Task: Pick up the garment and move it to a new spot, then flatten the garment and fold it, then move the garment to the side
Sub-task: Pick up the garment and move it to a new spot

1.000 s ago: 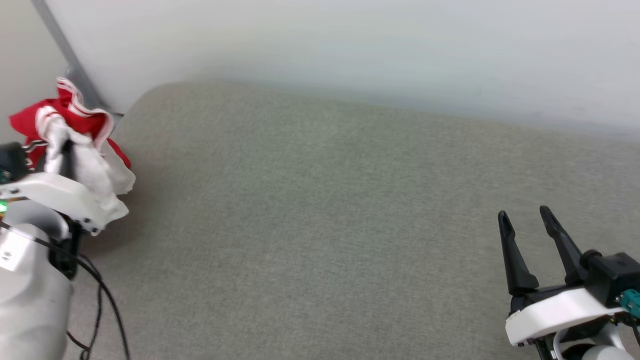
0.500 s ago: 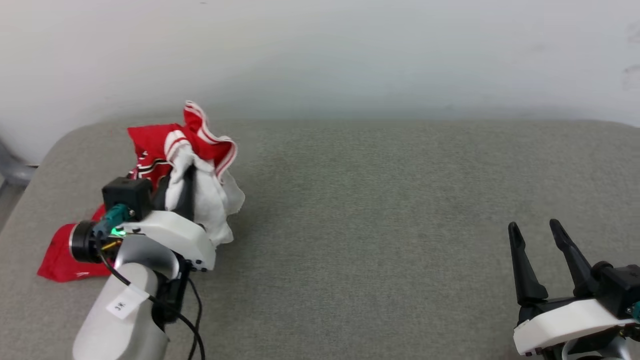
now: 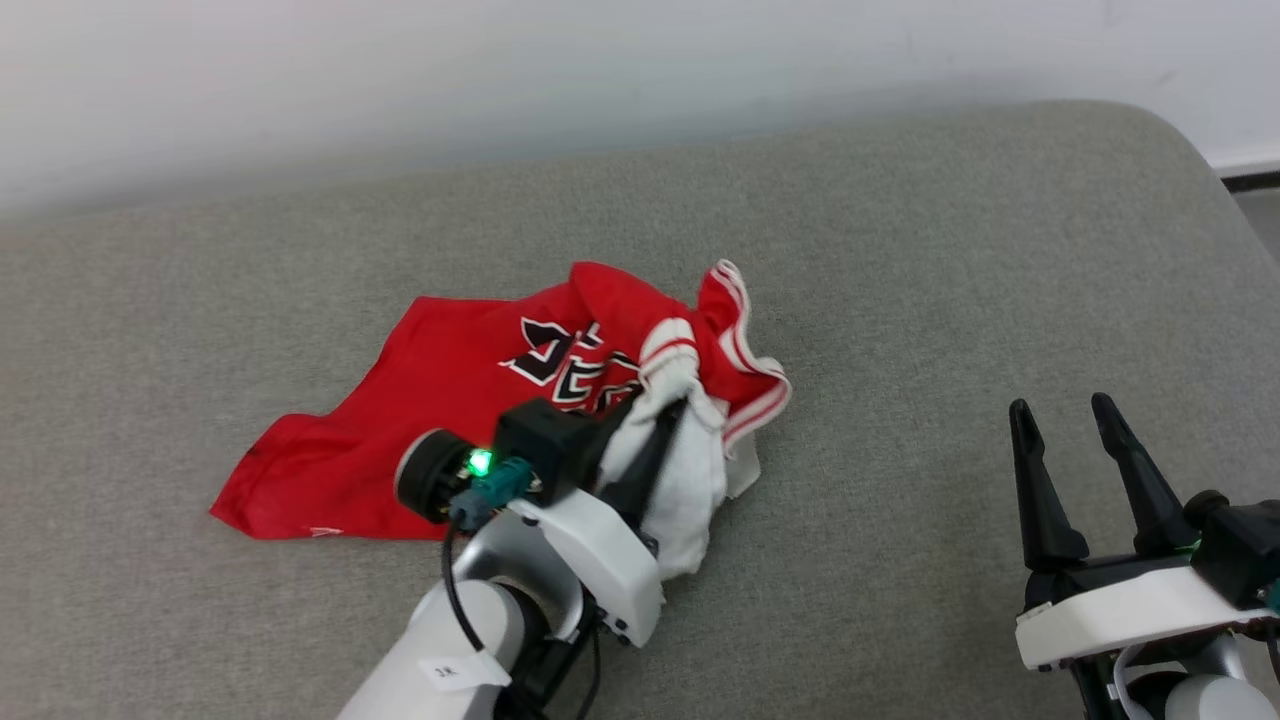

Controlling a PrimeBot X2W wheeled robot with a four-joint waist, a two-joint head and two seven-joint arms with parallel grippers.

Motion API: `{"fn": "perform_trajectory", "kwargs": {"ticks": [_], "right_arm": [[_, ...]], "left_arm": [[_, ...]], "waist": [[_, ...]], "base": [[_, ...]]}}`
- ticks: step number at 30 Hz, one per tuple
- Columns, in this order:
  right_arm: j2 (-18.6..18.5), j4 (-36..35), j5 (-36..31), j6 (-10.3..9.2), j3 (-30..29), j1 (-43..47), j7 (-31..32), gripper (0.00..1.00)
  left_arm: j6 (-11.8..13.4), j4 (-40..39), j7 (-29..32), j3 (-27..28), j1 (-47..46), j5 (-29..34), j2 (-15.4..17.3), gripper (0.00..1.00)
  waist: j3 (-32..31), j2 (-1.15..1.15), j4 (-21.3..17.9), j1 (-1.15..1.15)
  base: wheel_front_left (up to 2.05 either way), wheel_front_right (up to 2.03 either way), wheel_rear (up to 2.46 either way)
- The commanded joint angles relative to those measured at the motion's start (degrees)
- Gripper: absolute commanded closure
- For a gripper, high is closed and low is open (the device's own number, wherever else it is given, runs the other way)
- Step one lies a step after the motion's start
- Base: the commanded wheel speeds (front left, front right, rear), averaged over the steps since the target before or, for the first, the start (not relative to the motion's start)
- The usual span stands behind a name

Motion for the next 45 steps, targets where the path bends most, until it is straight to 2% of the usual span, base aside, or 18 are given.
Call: {"fn": "perform_trajectory", "kwargs": {"ticks": [1, 9, 17, 18, 19, 20, 22, 28, 29, 33, 36, 39, 45], "right_arm": [[0.13, 0.39, 0.36, -0.06, 0.00, -1.16, -0.67, 0.00], [0.12, 2.51, 1.19, -0.06, 0.49, -3.34, -2.98, 0.00], [0.13, 3.91, 0.04, -0.06, -0.05, -4.05, -3.07, 0.00], [0.13, 4.00, -0.25, -0.06, -0.27, -3.82, -2.85, 0.00], [0.13, 3.91, -0.47, -0.05, -0.32, -3.58, -2.77, 0.00], [0.13, 3.81, -0.74, -0.06, -0.50, -3.31, -2.48, 0.00], [0.14, 3.59, -1.03, -0.05, -0.69, -2.71, -1.99, 0.00], [0.12, 2.58, -1.92, -0.06, -0.98, -0.69, 0.12, 0.00], [0.12, 2.58, -1.92, -0.06, -0.98, -0.69, 0.12, 0.00], [0.12, 1.74, -2.29, -0.05, -1.33, 1.03, 1.43, 0.00], [0.12, 0.93, -2.36, -0.05, -1.51, 2.68, 2.67, 0.00], [0.12, 0.63, -2.35, -0.06, -1.58, 3.36, 3.18, 0.00], [0.13, -0.61, -2.36, -0.05, -2.03, 5.41, 4.23, 0.00]], "left_arm": [[-0.67, 0.28, 0.18, -1.18, 0.02, 0.21, -0.48, 1.00], [-3.13, 7.59, 1.03, -7.82, 1.76, 2.12, -1.16, 1.00], [-4.44, 13.43, -0.88, -11.24, 0.51, 1.74, -3.02, 1.00], [-4.47, 13.73, -1.49, -11.33, 0.33, 1.46, -3.37, 0.68], [-4.44, 13.88, -2.23, -11.37, -0.06, 1.68, -3.54, 0.18], [-4.28, 13.96, -3.02, -11.31, -0.39, 1.82, -3.76, 0.00], [-3.97, 13.83, -5.08, -11.00, -0.33, 1.58, -4.41, 0.00], [-0.41, 11.93, -12.33, -8.68, 1.54, 0.89, -5.44, 0.00], [-0.41, 11.93, -12.33, -8.68, 1.54, 0.89, -5.44, 0.00], [2.57, 10.39, -15.52, -6.07, 2.98, 0.73, -5.37, 0.00], [5.54, 9.40, -16.80, -2.49, 5.03, 0.38, -4.19, 0.00], [6.85, 9.04, -17.14, -0.68, 5.97, 0.13, -3.58, 0.00], [9.77, 7.48, -17.45, 4.94, 9.23, -0.14, -0.35, 0.00]], "waist": [[2.90, 0.00, -2.10, -0.01], [7.01, 0.00, -3.22, -0.01], [5.49, 0.00, -1.67, -0.01], [4.72, 0.00, -1.22, -0.01], [4.10, 0.00, -0.81, -0.01], [3.39, 0.00, -0.30, -0.01], [1.89, 0.00, 0.69, -0.01], [-2.41, 0.00, 3.57, -0.01], [-2.41, 0.00, 3.57, -0.01], [-4.68, 0.00, 5.34, -0.01], [-6.35, 0.00, 6.92, -0.01], [-7.14, 0.00, 7.67, -0.01], [-8.66, 0.00, 9.41, -0.01]], "base": [[0.00, 0.00, 0.00], [0.00, 0.00, 0.00], [0.00, 0.00, 0.00], [0.00, 0.00, 0.00], [0.00, 0.00, 0.00], [0.00, 0.00, 0.00], [0.00, 0.00, 0.00], [0.00, 0.00, 0.00], [0.00, 0.00, 0.00], [0.00, 0.00, 0.00], [0.00, 0.00, 0.00], [0.00, 0.00, 0.00], [0.00, 0.00, 0.00]]}}
